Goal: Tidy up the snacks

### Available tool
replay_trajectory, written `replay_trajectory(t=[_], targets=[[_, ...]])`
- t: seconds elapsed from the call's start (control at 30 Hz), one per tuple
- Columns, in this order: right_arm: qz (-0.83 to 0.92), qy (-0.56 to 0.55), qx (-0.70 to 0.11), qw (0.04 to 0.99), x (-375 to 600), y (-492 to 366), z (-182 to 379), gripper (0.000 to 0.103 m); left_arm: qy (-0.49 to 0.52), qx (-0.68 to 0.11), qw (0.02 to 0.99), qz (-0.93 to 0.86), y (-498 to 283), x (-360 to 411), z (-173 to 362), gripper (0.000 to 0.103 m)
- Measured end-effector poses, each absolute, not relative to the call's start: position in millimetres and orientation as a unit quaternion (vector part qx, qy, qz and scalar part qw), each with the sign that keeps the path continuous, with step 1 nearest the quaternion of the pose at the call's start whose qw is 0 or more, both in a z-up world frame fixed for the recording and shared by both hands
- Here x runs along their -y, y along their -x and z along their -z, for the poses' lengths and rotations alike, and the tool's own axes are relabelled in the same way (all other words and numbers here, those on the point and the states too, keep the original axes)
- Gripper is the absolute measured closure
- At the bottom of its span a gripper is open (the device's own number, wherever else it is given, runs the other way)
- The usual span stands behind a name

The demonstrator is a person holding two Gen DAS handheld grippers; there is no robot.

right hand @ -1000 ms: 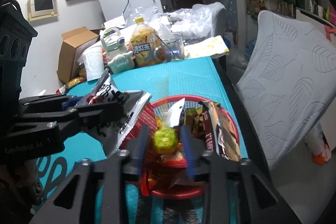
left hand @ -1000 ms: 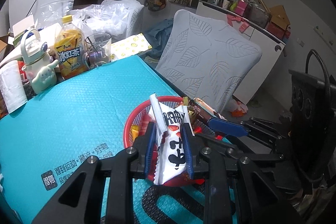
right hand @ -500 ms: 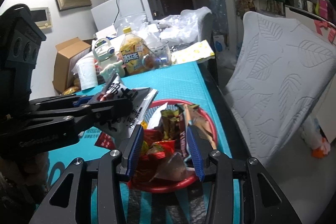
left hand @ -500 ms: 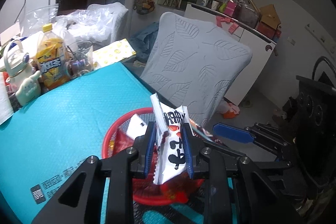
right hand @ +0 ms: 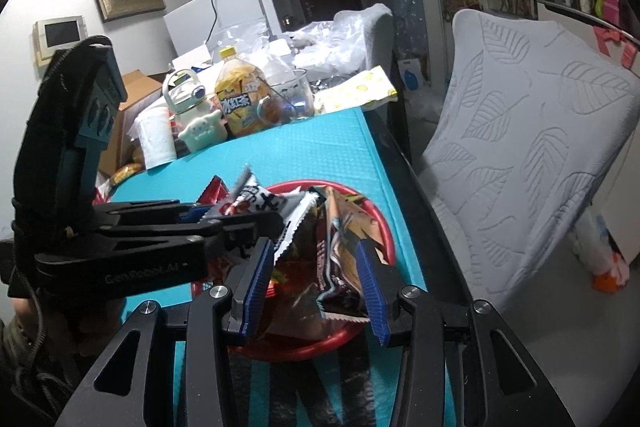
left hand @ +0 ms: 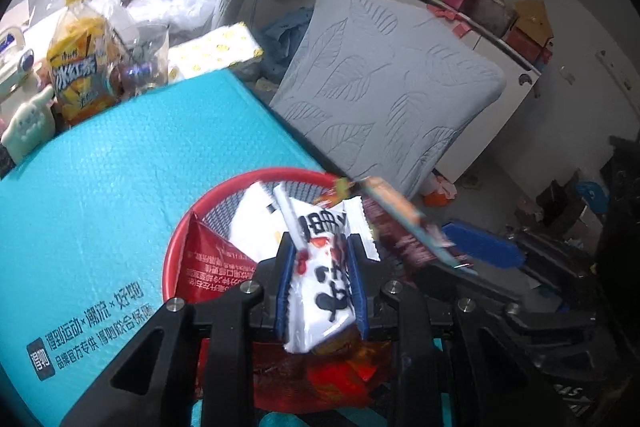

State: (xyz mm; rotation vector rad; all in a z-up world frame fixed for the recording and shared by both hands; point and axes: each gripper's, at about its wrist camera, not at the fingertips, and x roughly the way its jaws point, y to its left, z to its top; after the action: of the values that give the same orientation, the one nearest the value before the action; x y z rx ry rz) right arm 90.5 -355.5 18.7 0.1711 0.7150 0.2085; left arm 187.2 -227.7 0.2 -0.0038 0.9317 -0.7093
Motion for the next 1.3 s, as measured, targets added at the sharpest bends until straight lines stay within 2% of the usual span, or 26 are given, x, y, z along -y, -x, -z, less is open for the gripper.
replay_trajectory(t=[0.37, 0.43, 0.5, 0.6, 1.07, 1.3], targets=[[-0.102, -0.077, -0.346, 0.929, 356.0, -90.1, -19.1, 0.061, -0.019, -0.428, 0.843, 0.326, -185.7, 228.2, -3.3, 0.076], [-0.102, -0.078, -0.346, 0.929, 356.6, -89.6, -19.2, 0.061, -0.029, -0.424, 0.847, 0.320, -183.0, 229.4, -6.3, 0.068], [-0.100, -0.076, -0.348, 0.929, 356.2, -89.5, -19.1, 0.061, -0.029, -0.416, 0.852, 0.317, -180.9, 228.3, -9.3, 0.051], [-0.101, -0.077, -0.347, 0.929, 357.1, -89.0, -19.9, 0.061, -0.027, -0.408, 0.858, 0.313, -177.6, 226.2, -14.6, 0.039], [-0.093, -0.069, -0.346, 0.931, 353.4, -86.5, -28.3, 0.061, -0.038, -0.382, 0.877, 0.289, -163.9, 210.8, -40.6, 0.039], [-0.091, -0.049, -0.322, 0.941, 339.3, -81.1, -50.1, 0.061, -0.044, -0.350, 0.896, 0.270, -147.6, 189.7, -65.2, 0.039]])
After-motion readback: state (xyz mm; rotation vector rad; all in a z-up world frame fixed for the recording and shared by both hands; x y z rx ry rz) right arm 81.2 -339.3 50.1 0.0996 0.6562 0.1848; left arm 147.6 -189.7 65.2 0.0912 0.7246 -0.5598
